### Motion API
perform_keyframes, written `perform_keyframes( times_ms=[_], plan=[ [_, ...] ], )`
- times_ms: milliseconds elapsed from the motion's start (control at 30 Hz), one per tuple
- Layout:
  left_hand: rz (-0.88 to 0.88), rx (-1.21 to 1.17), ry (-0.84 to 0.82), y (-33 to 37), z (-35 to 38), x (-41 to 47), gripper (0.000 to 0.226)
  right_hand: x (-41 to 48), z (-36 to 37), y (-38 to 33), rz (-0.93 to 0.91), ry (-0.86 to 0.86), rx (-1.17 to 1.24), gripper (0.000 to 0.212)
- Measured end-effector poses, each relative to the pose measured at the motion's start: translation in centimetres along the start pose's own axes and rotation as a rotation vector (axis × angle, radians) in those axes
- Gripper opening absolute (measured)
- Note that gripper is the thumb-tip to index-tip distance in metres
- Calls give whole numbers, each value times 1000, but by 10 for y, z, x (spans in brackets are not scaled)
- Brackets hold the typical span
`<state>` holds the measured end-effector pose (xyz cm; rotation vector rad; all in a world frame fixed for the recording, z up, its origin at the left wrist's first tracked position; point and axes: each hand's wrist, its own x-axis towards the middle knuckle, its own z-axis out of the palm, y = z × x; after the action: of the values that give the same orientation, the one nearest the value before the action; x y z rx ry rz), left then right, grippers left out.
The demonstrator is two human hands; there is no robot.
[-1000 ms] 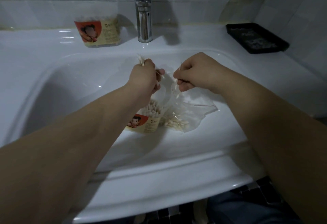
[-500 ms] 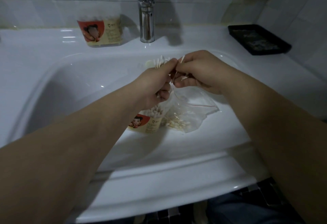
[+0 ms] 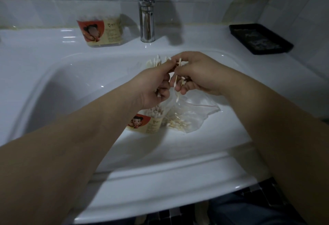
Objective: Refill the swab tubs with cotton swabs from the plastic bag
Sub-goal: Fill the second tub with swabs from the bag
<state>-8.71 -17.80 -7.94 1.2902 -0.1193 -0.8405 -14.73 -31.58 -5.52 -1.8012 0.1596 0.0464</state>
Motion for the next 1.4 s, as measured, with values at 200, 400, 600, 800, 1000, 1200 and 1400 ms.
perform_keyframes(
  times_ms=[200, 400, 600, 800, 1000, 1200, 1400],
  plan=[
    [-14, 61, -47, -2, 0, -1, 28, 0, 2, 4, 10, -88, -129, 24],
    [-2, 95, -74, 0, 4, -6, 36, 1, 0, 5, 29, -96, -180, 42],
    [-33, 101, -31, -2, 5, -5, 34, -3, 1, 4, 38, -124, -253, 24],
    [-102, 43, 9, -4, 5, -6, 42, -2, 1, 7, -2, -83, -476, 22],
    [-97, -10, 76, -7, 5, -1, 36, 1, -4, 6, -6, 55, -501, 31],
    [-94, -16, 88, -5, 3, -1, 39, 3, -3, 2, -20, 176, -265, 26],
    [-193, -189, -58, 2, 0, -2, 60, 2, -3, -3, -25, 127, 37, 22]
  ],
)
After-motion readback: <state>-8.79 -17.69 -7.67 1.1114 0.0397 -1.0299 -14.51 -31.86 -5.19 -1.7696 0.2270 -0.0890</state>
